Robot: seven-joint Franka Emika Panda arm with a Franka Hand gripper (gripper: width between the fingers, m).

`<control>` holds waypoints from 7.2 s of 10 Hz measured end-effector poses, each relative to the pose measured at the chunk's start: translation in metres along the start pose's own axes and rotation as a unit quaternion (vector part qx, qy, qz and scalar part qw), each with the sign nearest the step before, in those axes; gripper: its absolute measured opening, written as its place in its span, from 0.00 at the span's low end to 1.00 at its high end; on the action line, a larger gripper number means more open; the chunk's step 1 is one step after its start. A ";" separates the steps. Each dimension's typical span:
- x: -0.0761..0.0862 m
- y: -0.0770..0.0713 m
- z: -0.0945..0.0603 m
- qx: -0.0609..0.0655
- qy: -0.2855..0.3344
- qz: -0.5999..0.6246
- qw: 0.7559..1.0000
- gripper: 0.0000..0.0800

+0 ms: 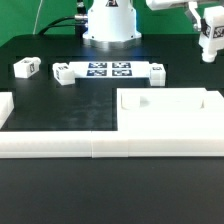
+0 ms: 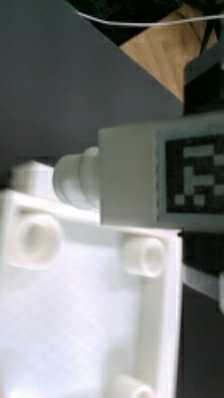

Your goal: Assemble one leg

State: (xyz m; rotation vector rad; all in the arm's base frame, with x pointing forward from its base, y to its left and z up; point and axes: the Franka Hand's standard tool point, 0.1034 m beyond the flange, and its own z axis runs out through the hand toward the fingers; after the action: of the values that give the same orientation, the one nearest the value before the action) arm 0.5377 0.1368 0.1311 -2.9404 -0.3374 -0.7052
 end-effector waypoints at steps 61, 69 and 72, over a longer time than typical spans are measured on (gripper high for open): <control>0.066 0.045 0.078 0.022 -0.282 0.065 0.957 0.36; 0.063 0.037 0.078 -0.102 -0.227 0.500 0.829 0.37; 0.064 0.036 0.079 -0.124 -0.213 0.574 0.781 0.37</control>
Offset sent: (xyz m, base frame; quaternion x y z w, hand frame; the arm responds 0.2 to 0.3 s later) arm 0.0000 0.0000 0.0000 0.0000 0.0000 0.0000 1.0000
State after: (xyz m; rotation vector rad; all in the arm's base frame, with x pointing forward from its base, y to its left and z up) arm 0.6367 0.1260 0.0887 -2.6945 1.4995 0.1232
